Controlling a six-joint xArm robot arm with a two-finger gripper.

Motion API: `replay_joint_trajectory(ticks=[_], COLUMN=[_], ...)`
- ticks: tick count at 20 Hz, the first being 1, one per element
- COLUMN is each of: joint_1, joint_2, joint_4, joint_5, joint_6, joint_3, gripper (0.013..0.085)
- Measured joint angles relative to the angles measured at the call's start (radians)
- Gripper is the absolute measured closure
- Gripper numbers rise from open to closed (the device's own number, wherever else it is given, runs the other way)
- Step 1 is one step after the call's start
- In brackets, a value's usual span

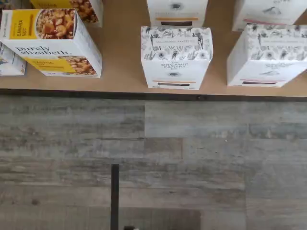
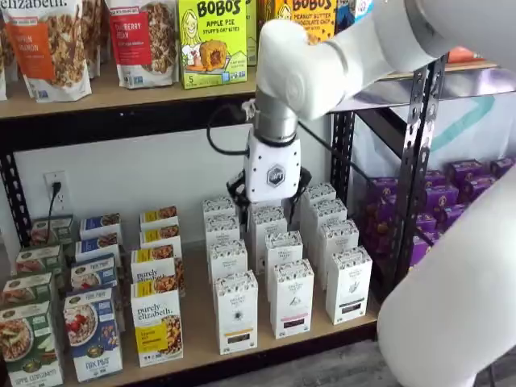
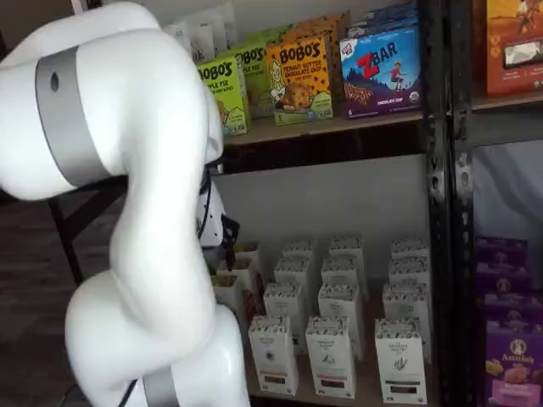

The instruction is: Pick up the white box with a yellow strip in the middle, on the bottom shelf, the fourth box from the left

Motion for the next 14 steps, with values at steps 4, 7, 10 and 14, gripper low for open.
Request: replay_joint_trajectory(ticks=[4,7,10,14], joint_1=[0.001,0.006,0.012,0.008], joint_2=[0.087,0.161,0.237,0.306], joint_4=[0.052,0.080,0.098,0.158], joint_5=[-0.096,-0.153,-0.189,-0.227], joint_6=[-0.035,-0.051,-0.060,-0.114], joint_3=[0.004,-0.007,-0.027,-0.036], gripper=[0.0130,0.0130,0.0130,0.0130])
